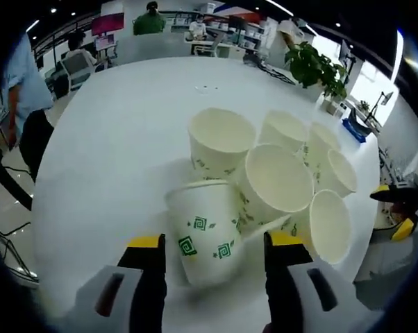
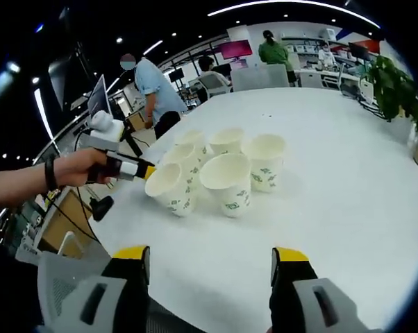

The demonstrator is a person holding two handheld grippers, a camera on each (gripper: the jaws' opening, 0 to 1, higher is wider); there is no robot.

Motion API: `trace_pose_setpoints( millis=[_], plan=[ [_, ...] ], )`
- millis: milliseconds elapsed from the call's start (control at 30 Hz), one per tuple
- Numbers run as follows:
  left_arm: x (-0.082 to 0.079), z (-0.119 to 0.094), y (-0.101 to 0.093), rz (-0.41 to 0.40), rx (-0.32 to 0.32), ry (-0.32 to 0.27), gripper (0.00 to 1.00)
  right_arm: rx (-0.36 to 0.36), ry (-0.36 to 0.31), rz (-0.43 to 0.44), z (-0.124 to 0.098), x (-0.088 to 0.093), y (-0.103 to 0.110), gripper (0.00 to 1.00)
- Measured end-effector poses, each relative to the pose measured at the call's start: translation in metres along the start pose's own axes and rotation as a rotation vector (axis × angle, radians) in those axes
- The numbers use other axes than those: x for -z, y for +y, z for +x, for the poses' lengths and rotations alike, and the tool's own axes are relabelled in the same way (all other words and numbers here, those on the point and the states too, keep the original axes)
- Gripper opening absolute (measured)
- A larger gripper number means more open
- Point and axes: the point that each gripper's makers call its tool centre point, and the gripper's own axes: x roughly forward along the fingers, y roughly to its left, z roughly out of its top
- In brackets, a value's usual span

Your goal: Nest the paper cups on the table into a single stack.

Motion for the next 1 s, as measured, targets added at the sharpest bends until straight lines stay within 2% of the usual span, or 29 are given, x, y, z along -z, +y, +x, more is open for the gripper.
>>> trace_pose_setpoints(
  millis=[167,267,300,367,500,700,900,1000],
  plan=[
    [0.006,-0.001,0.000,0.010,-0.006,0.027,0.51,0.002,0.000,0.004,0.000,0.003,0.000,0.71],
    [0.009,0.004,0.002,0.008,-0.011,0.039,0.45,0.002,0.003,0.003,0.002,0.003,-0.003,0.71],
    [0.009,0.003,0.002,0.006,-0.017,0.039,0.41,0.002,0.003,0.003,0.002,0.003,-0.003,0.70],
    [0.009,0.002,0.002,-0.003,-0.022,0.032,0.39,0.003,0.004,0.003,0.004,0.005,-0.006,0.70],
    [0.009,0.000,0.005,-0.006,-0.038,0.031,0.37,0.004,0.004,0.004,-0.004,-0.001,-0.001,0.70],
    [0.014,-0.006,0.013,0.004,-0.039,0.031,0.36,0.000,-0.001,-0.005,0.002,-0.005,-0.006,0.70],
    [0.011,-0.020,0.018,0.010,-0.057,0.002,0.36,-0.019,-0.009,-0.027,0.005,-0.013,-0.004,0.69],
    [0.009,-0.026,0.024,0.026,-0.062,-0.013,0.36,-0.027,-0.006,-0.046,-0.001,-0.020,0.000,0.69]
  ],
)
